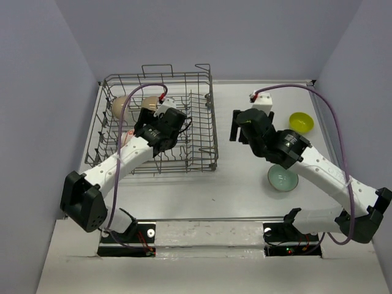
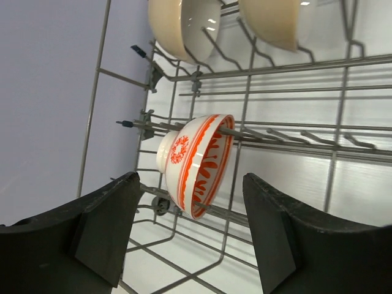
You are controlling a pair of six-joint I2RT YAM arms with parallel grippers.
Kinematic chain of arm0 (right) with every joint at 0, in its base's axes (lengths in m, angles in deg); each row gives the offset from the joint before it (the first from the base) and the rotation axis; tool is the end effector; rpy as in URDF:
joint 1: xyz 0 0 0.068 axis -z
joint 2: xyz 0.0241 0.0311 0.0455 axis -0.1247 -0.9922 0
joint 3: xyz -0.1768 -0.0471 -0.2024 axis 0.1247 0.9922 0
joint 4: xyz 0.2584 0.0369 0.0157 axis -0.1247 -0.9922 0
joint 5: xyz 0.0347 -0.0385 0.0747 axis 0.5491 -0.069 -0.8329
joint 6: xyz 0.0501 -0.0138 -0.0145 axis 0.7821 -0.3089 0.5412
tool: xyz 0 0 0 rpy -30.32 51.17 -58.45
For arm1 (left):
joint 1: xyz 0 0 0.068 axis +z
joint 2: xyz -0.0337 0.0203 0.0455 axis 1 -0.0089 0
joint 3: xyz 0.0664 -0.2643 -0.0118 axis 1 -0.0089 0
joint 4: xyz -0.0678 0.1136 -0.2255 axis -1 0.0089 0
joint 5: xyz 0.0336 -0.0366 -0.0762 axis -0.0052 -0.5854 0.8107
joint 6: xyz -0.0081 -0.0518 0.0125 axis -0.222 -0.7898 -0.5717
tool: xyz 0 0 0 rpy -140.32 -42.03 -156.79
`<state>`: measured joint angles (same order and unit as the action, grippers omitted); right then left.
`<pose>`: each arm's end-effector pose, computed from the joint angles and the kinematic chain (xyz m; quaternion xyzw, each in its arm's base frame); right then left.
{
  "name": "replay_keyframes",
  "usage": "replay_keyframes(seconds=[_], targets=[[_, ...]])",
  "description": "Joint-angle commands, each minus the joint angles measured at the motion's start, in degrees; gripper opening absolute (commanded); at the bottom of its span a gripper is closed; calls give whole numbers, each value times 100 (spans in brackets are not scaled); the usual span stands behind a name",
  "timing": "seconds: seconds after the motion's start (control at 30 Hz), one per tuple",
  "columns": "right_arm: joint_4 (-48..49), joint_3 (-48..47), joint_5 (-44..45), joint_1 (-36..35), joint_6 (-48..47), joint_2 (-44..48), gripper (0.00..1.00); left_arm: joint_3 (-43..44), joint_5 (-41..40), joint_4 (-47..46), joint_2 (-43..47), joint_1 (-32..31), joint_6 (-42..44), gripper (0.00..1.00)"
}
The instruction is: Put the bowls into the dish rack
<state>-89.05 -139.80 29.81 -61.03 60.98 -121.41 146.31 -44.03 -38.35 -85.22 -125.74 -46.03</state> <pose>0.1665 0.1878 0.3974 -0.0099 0.8510 0.0446 0.5231 0.2634 -0.1564 0.2993 0.0663 0.8307 0.3016 0.4631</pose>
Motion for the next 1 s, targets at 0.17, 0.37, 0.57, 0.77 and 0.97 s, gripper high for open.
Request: replay_keyframes(seconds=[0.17, 0.37, 0.57, 0.77, 0.97], targets=[[657, 1013, -986, 3459, -11, 282, 81, 92, 1784, -905, 1847, -154, -356, 81], [1308, 1936, -2348, 5560, 103, 63, 82, -497, 2779, -1925, 2973, -172, -532, 82], [1852, 2183, -3148, 6641, 525, -385, 81, -1156, 2849, -2374, 3343, -163, -461, 84], [2029, 1543, -3237, 6924, 1007, -1150, 80, -1332, 3245, -2523, 3343, -172, -549, 84], [2160, 962, -3448, 7153, 1474, -2107, 78, -1499, 3245, -2594, 3571, -163, -611, 84]])
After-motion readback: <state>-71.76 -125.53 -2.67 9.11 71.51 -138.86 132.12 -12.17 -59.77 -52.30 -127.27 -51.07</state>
